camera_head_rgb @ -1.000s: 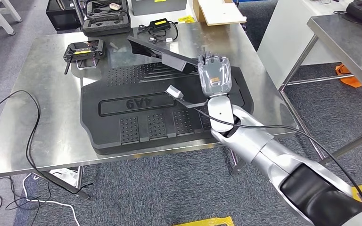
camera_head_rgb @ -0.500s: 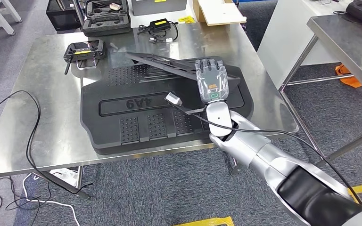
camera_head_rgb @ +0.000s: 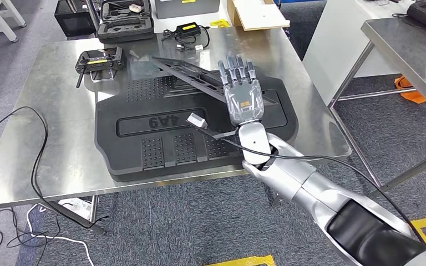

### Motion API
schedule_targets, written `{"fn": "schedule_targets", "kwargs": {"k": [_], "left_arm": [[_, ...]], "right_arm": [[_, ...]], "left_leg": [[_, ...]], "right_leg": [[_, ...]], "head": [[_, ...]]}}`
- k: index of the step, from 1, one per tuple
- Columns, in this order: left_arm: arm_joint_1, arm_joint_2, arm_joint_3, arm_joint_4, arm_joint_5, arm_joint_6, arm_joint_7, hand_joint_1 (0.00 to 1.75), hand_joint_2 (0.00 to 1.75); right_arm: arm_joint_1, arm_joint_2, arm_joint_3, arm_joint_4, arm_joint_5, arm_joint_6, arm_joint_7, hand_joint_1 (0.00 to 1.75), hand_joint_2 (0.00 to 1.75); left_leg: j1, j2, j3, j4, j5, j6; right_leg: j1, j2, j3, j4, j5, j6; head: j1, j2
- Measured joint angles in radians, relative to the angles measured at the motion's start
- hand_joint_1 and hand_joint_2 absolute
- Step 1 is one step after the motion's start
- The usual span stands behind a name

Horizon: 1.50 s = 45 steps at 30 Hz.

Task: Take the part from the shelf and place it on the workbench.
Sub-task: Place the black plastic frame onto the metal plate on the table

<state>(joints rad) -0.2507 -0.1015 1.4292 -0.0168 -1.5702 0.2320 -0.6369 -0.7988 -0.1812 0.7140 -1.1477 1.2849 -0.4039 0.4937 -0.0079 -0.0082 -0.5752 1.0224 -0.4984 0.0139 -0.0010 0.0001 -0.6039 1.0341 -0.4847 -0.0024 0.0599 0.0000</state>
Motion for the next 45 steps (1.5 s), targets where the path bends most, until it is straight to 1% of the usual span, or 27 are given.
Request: {"fn": "schedule_targets", "kwargs": {"k": [6, 8, 10, 13, 19, 21, 23, 26, 28, 32, 34, 36, 38, 41, 42, 44, 45], "left_arm": [[0.001, 0.0, 0.001, 0.0, 0.0, 0.002, -0.006, 0.0, 0.0], [0.001, 0.0, 0.001, 0.0, 0.0, 0.001, -0.008, 0.0, 0.0], [0.002, 0.0, 0.001, 0.0, 0.0, -0.001, -0.009, 0.0, 0.0], [0.002, 0.001, 0.001, 0.0, 0.0, -0.011, -0.01, 0.0, 0.0], [0.002, 0.003, 0.001, 0.0, 0.0, -0.034, -0.011, 0.0, 0.0], [0.002, 0.006, 0.001, 0.0, 0.0, -0.043, -0.012, 0.0, 0.0], [0.002, 0.008, 0.001, 0.0, 0.0, -0.048, -0.012, 0.0, 0.0], [0.002, 0.011, 0.001, -0.001, 0.0, -0.053, -0.012, 0.0, 0.0], [0.002, 0.013, 0.002, -0.001, 0.0, -0.053, -0.013, 0.0, 0.0], [0.002, 0.014, 0.002, -0.002, 0.0, -0.048, -0.013, 0.0, 0.0], [0.002, 0.014, 0.002, -0.002, 0.0, -0.041, -0.013, 0.0, 0.0], [0.003, 0.014, 0.002, -0.002, 0.0, -0.034, -0.013, 0.0, 0.0], [0.004, 0.014, 0.002, -0.002, 0.0, -0.025, -0.012, 0.0, 0.0], [0.003, 0.014, 0.001, -0.002, 0.0, -0.018, -0.01, 0.0, 0.0], [0.003, 0.014, 0.0, -0.002, 0.0, -0.017, -0.008, 0.0, 0.0], [0.0, 0.013, -0.002, -0.002, 0.0, -0.016, -0.002, 0.0, 0.0], [-0.001, 0.013, -0.002, -0.002, 0.0, -0.016, 0.001, 0.0, 0.0]], "right_arm": [[0.014, -0.001, 0.0, -0.035, -0.029, 0.008, -0.031, 0.0, 1.75], [0.022, -0.001, 0.0, -0.057, -0.069, 0.035, -0.052, 0.0, 0.87], [0.026, -0.002, 0.0, -0.081, -0.149, 0.098, -0.084, 0.0, 0.0], [0.03, -0.004, 0.0, -0.121, -0.297, 0.201, -0.139, 0.0, 0.0], [0.046, -0.022, 0.0, -0.222, -0.609, 0.314, -0.23, 0.0, 0.0], [0.05, -0.035, -0.001, -0.254, -0.728, 0.377, -0.253, 0.0, 0.0], [0.05, -0.048, -0.001, -0.281, -0.815, 0.435, -0.265, 0.0, 0.0], [0.05, -0.069, -0.001, -0.316, -0.877, 0.486, -0.264, 0.0, 0.0], [0.049, -0.084, -0.001, -0.342, -0.905, 0.504, -0.256, 0.0, 0.0], [0.051, -0.105, -0.001, -0.37, -0.934, 0.492, -0.251, 0.0, 0.0], [0.058, -0.114, -0.003, -0.383, -0.936, 0.447, -0.268, 0.0, 0.0], [0.072, -0.12, -0.012, -0.401, -0.924, 0.35, -0.302, 0.0, 0.0], [0.095, -0.121, -0.033, -0.423, -0.895, 0.199, -0.347, 0.0, 0.0], [0.137, -0.121, -0.078, -0.475, -0.826, -0.066, -0.412, 0.0, 0.0], [0.152, -0.121, -0.093, -0.495, -0.793, -0.142, -0.424, 0.0, 0.0], [0.183, -0.12, -0.127, -0.541, -0.713, -0.246, -0.44, 0.0, 0.0], [0.198, -0.119, -0.144, -0.563, -0.674, -0.27, -0.449, 0.0, 0.0]], "left_leg": [[0.0, 0.0, 0.0, 0.0, 0.0, 0.0], [0.0, 0.0, 0.0, 0.0, 0.0, 0.0], [0.0, 0.0, 0.0, 0.0, 0.0, 0.0], [0.0, 0.0, 0.001, 0.0, 0.0, 0.0], [0.0, 0.0, 0.002, 0.0, 0.0, 0.0], [0.0, 0.0, 0.002, 0.0, 0.0, 0.0], [0.0, 0.0, 0.002, 0.0, 0.0, 0.0], [0.0, 0.0, 0.002, 0.0, 0.0, 0.0], [0.0, 0.0, 0.002, 0.0, 0.0, 0.0], [-0.001, 0.0, 0.002, 0.0, 0.0, 0.0], [-0.001, 0.0, 0.003, 0.0, 0.0, 0.0], [0.0, 0.0, 0.003, 0.0, 0.0, 0.0], [0.0, 0.0, 0.003, 0.0, 0.0, 0.0], [0.0, 0.0, 0.003, 0.0, -0.001, 0.0], [0.0, 0.0, 0.004, 0.0, -0.001, 0.0], [0.0, 0.0, 0.004, 0.0, -0.001, 0.0], [0.0, 0.0, 0.004, 0.0, -0.001, 0.0]], "right_leg": [[0.0, 0.0, 0.0, 0.0, 0.0, 0.0], [0.0, 0.0, 0.0, 0.0, 0.0, 0.0], [0.0, 0.0, 0.0, 0.0, 0.0, 0.0], [0.0, 0.0, 0.0, 0.0, 0.0, 0.0], [0.0, 0.0, 0.001, 0.0, 0.0, 0.0], [0.0, 0.0, 0.001, 0.0, 0.0, 0.0], [0.0, 0.0, 0.002, 0.0, 0.0, 0.0], [0.0, 0.0, 0.002, 0.0, 0.0, 0.0], [0.0, 0.0, 0.002, 0.0, 0.0, 0.0], [0.0, 0.0, 0.002, -0.001, 0.0, 0.0], [0.0, 0.0, 0.002, -0.001, 0.0, 0.0], [0.0, 0.0, 0.002, -0.001, 0.0, 0.0], [0.0, 0.0, 0.002, -0.001, 0.0, 0.0], [0.0, 0.0, 0.003, -0.001, 0.0, 0.0], [0.0, 0.0, 0.003, -0.001, 0.0, 0.0], [0.0, 0.0, 0.003, -0.001, 0.0, 0.0], [0.0, 0.0, 0.003, -0.001, 0.0, 0.0]], "head": [[0.0, 0.0], [0.0, 0.0], [0.0, 0.0], [0.0, 0.0], [0.0, 0.0], [0.0, 0.0], [0.0, 0.0], [0.0, 0.0], [0.0, 0.0], [0.0, 0.0], [0.0, 0.0], [0.0, 0.0], [0.0, 0.0], [0.0, 0.0], [0.0, 0.0], [0.0, 0.0], [0.0, 0.0]]}}
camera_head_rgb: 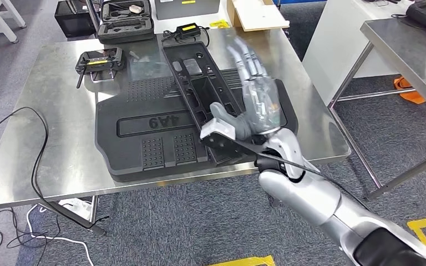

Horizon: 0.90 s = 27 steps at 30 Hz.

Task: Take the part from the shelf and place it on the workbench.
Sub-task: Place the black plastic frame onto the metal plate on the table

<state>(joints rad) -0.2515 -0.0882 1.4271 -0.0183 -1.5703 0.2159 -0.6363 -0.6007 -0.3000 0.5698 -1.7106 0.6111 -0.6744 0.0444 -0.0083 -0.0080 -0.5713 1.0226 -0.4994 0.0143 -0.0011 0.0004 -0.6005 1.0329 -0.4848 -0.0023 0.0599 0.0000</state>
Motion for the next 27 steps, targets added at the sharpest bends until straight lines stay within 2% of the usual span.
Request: {"fn": "schedule_targets", "kwargs": {"k": [2, 4, 8, 12, 16, 21, 27], "left_arm": [[-0.003, -0.001, -0.001, 0.0, 0.0, 0.0, 0.004, 0.0, 0.0], [-0.006, -0.004, -0.004, 0.0, 0.0, 0.0, 0.006, 0.0, 0.0], [-0.011, -0.009, -0.011, 0.0, 0.0, 0.0, 0.01, 0.0, 0.0], [-0.011, -0.012, -0.014, 0.0, 0.0, 0.004, 0.011, 0.0, 0.0], [-0.011, -0.012, -0.014, 0.0, 0.0, 0.012, 0.008, 0.0, 0.0], [-0.01, -0.012, -0.014, 0.0, 0.0, 0.017, 0.003, 0.0, 0.0], [-0.01, -0.012, -0.014, 0.0, 0.0, 0.023, -0.002, 0.0, 0.0]], "right_arm": [[0.028, 0.01, -0.038, -0.041, 0.07, -0.017, -0.038, 0.0, 0.0], [0.057, 0.035, -0.086, -0.079, 0.137, -0.017, -0.126, 0.0, 0.0], [0.103, 0.12, -0.208, -0.153, 0.233, -0.018, -0.362, 0.0, 1.75], [0.118, 0.206, -0.325, -0.198, 0.261, -0.019, -0.509, 0.0, 1.75], [0.119, 0.279, -0.421, -0.218, 0.254, -0.02, -0.573, 0.0, 1.75], [0.119, 0.341, -0.499, -0.222, 0.249, -0.02, -0.601, 0.0, 1.75], [0.122, 0.391, -0.546, -0.222, 0.247, -0.02, -0.605, 0.0, 1.75]], "left_leg": [[0.0, 0.0, 0.0, 0.0, 0.0, 0.0], [0.0, 0.0, 0.001, 0.0, 0.0, 0.0], [0.0, 0.0, 0.002, 0.0, 0.0, 0.0], [0.0, 0.0, 0.003, 0.0, 0.0, 0.0], [0.0, 0.001, 0.004, 0.0, 0.0, 0.0], [0.0, 0.001, 0.004, 0.0, 0.0, 0.0], [0.0, 0.001, 0.004, 0.0, 0.0, 0.0]], "right_leg": [[0.0, 0.0, 0.001, 0.0, 0.0, 0.0], [0.0, 0.0, 0.001, 0.0, 0.0, 0.0], [0.0, 0.0, 0.002, 0.0, 0.0, 0.0], [0.0, 0.0, 0.003, 0.0, 0.0, 0.0], [0.0, 0.001, 0.004, 0.0, 0.0, 0.0], [0.0, 0.001, 0.004, -0.001, 0.0, 0.0], [0.0, 0.001, 0.005, -0.001, 0.0, 0.0]], "head": [[0.0, 0.0], [0.0, 0.0], [0.0, 0.0], [0.0, 0.0], [0.0, 0.0], [0.0, 0.0], [0.0, 0.0]]}}
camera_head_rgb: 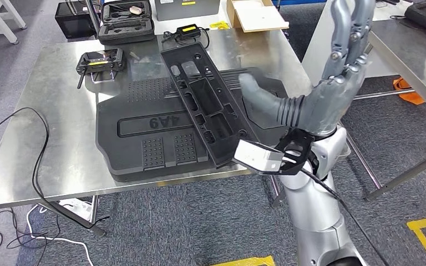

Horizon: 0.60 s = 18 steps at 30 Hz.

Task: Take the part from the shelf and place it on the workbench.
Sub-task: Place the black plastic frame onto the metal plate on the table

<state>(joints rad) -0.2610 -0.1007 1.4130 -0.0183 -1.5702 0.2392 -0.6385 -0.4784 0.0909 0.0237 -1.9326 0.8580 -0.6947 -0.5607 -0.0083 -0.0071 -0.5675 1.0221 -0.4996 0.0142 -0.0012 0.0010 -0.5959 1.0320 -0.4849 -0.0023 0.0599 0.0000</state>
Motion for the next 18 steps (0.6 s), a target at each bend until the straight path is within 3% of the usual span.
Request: {"fn": "schedule_targets", "kwargs": {"k": [18], "left_arm": [[0.001, -0.003, 0.012, 0.0, 0.0, 0.094, -0.007, 0.0, 0.0]], "right_arm": [[0.018, 0.039, -0.02, 0.0, -0.041, 0.0, 0.024, 0.0, 1.75]], "left_leg": [[0.0, 0.0, 0.0, 0.0, 0.0, 0.0]], "right_leg": [[0.0, 0.0, 0.0, 0.0, 0.0, 0.0]], "head": [[0.0, 0.0]]}}
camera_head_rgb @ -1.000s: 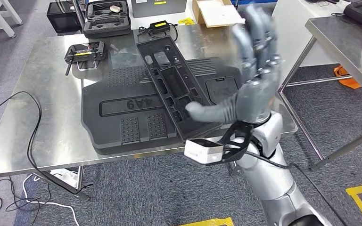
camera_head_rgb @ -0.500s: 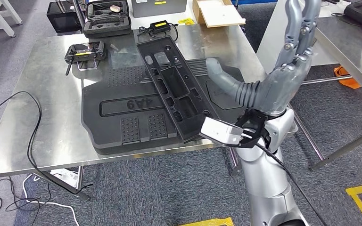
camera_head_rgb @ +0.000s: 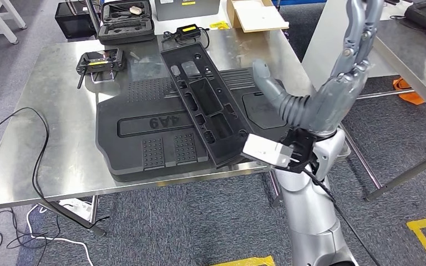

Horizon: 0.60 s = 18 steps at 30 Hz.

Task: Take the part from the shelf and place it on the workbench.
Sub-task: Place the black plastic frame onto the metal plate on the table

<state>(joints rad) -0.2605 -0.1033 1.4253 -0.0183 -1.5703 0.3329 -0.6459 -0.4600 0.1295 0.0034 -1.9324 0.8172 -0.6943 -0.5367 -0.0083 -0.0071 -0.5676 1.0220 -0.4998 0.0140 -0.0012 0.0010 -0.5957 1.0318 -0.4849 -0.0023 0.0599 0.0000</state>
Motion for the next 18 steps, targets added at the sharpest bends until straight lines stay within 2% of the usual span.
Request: {"fn": "schedule_targets", "kwargs": {"k": [18], "left_arm": [[0.0, -0.001, 0.005, 0.0, 0.0, 0.014, 0.007, 0.0, 0.0]], "right_arm": [[0.0, 0.003, 0.0, 0.008, -0.005, 0.0, 0.027, 0.0, 1.75]], "left_leg": [[-0.003, 0.0, -0.001, 0.002, -0.002, 0.002]], "right_leg": [[-0.003, 0.0, 0.0, -0.001, 0.001, 0.002]], "head": [[0.0, 0.0]]}}
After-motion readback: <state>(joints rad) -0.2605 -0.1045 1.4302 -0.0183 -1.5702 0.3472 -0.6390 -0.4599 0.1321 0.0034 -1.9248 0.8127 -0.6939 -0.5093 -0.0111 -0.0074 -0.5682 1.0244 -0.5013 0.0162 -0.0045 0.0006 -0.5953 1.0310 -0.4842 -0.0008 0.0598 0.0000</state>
